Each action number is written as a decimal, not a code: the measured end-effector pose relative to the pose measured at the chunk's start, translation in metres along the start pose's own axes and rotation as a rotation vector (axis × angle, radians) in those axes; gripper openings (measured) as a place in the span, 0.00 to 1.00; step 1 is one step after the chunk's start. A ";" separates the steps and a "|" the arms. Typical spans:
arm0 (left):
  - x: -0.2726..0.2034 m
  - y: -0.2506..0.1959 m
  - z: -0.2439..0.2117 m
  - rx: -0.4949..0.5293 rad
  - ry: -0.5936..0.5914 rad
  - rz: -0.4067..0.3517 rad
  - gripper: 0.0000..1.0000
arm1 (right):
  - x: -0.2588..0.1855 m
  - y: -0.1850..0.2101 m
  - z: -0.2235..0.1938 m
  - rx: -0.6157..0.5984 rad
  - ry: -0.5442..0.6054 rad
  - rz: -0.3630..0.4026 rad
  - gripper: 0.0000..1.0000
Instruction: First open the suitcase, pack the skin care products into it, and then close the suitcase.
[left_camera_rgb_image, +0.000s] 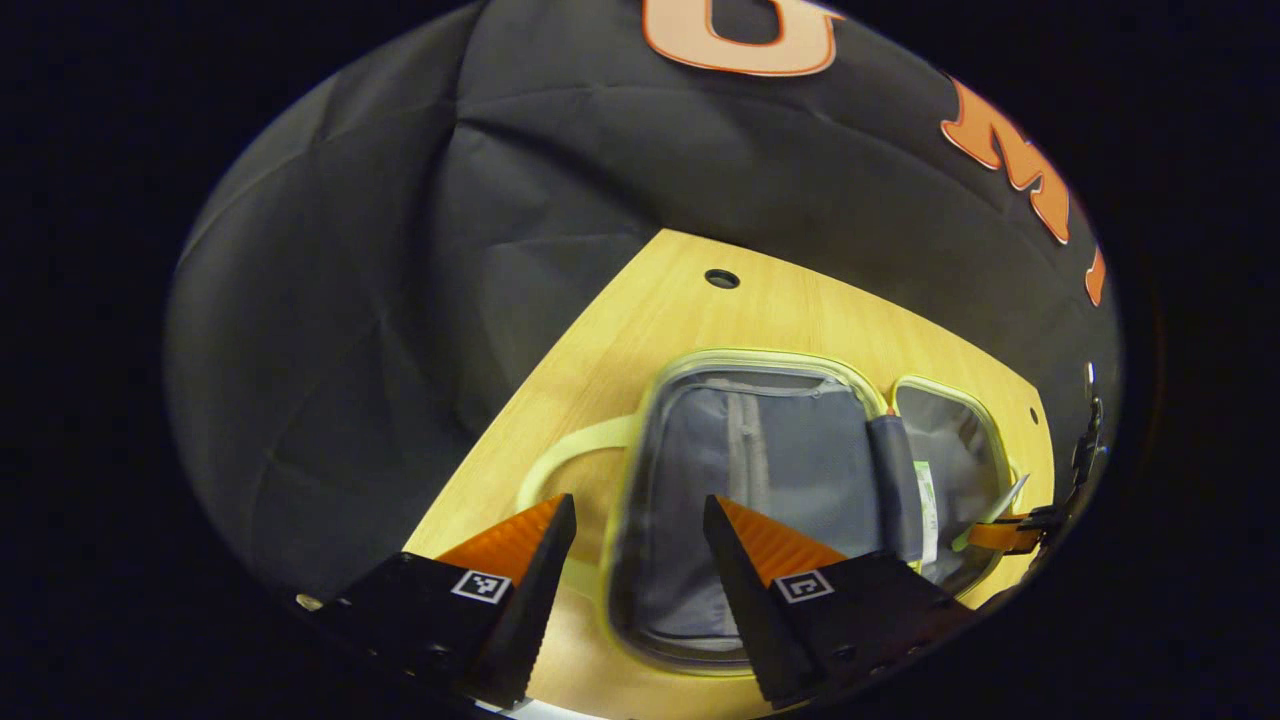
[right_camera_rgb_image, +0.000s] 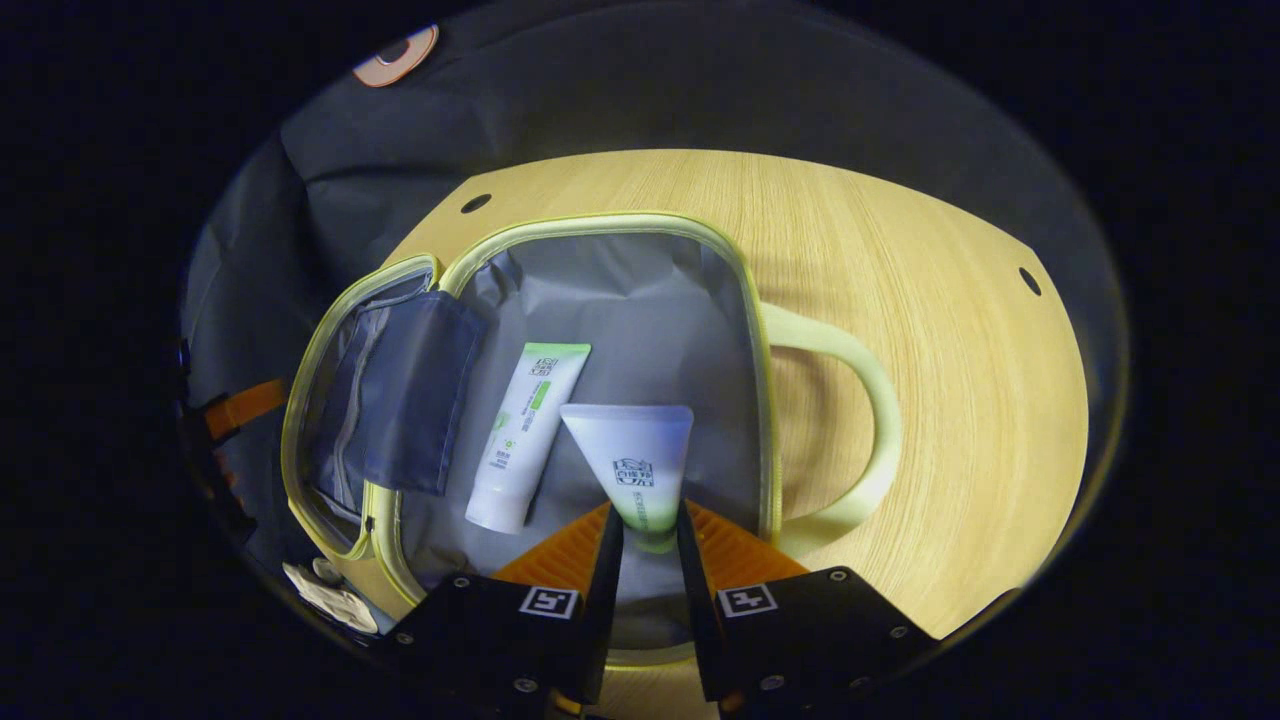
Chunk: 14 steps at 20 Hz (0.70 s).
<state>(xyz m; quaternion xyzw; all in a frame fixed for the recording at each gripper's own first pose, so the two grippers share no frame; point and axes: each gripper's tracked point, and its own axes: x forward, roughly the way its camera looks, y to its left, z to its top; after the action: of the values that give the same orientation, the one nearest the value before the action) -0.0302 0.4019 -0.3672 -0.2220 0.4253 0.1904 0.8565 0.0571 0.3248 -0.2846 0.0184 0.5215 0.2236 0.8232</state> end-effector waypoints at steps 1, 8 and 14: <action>0.003 0.008 0.000 -0.002 0.004 -0.008 0.80 | -0.001 0.002 0.001 0.005 0.001 0.006 0.39; 0.027 0.035 -0.006 -0.161 0.036 -0.104 0.85 | -0.025 0.004 0.010 -0.035 -0.089 0.022 0.65; 0.037 0.043 -0.005 -0.265 0.019 -0.215 0.89 | -0.068 -0.003 0.022 -0.098 -0.232 -0.006 0.81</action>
<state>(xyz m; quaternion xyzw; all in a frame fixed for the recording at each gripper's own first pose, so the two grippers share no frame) -0.0349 0.4399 -0.4091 -0.3792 0.3784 0.1499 0.8310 0.0532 0.3000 -0.2178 0.0025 0.4114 0.2429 0.8785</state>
